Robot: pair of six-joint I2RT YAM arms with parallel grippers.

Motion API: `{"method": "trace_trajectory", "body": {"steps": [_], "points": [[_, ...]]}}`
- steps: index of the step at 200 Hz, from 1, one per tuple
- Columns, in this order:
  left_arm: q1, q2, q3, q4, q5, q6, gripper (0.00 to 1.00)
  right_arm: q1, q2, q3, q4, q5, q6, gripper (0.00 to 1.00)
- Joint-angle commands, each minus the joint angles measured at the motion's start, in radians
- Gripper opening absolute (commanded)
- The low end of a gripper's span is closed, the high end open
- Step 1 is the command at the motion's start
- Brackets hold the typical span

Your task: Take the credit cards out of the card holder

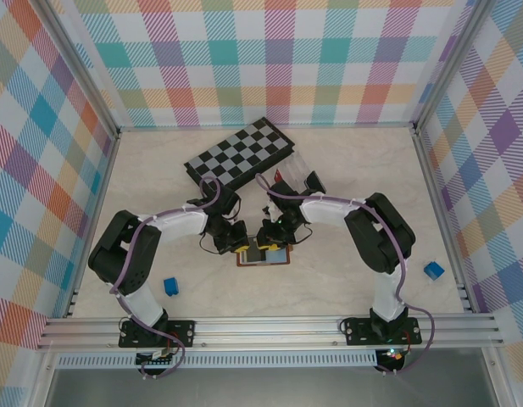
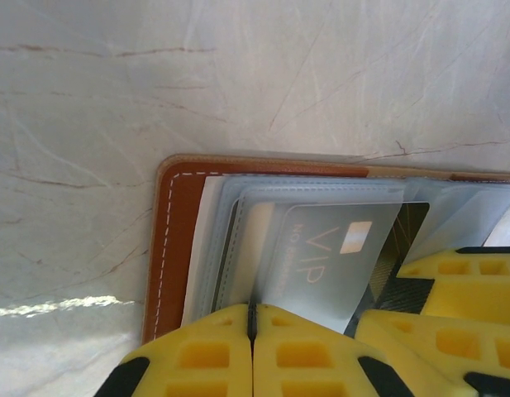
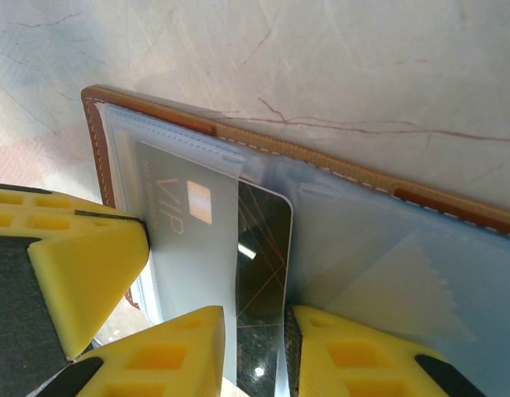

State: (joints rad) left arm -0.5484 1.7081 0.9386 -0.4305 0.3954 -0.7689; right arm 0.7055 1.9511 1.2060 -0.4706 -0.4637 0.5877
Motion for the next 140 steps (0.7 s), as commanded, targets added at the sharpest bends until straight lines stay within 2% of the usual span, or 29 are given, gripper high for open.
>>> {"method": "trace_trajectory", "body": {"steps": [1, 15, 32, 66, 102, 140], "points": [[-0.006, 0.044, -0.054, -0.057, -0.069, 0.003, 0.05, -0.006, 0.027, 0.008, 0.007, -0.019, 0.003, 0.27], [-0.006, 0.044, -0.054, -0.056, -0.069, 0.003, 0.05, -0.006, 0.028, 0.004, 0.014, -0.026, 0.000, 0.25], [-0.006, 0.044, -0.052, -0.054, -0.070, 0.002, 0.05, -0.006, 0.025, 0.001, 0.025, -0.038, -0.019, 0.19], [-0.005, 0.040, -0.049, -0.067, -0.080, 0.002, 0.06, -0.012, -0.003, -0.012, 0.009, 0.004, -0.063, 0.11], [-0.005, 0.038, -0.039, -0.090, -0.098, 0.008, 0.11, -0.032, -0.020, -0.028, -0.054, 0.055, -0.097, 0.06], [-0.005, 0.041, -0.041, -0.090, -0.100, 0.008, 0.12, -0.050, -0.058, -0.083, -0.056, 0.081, -0.116, 0.05]]}}
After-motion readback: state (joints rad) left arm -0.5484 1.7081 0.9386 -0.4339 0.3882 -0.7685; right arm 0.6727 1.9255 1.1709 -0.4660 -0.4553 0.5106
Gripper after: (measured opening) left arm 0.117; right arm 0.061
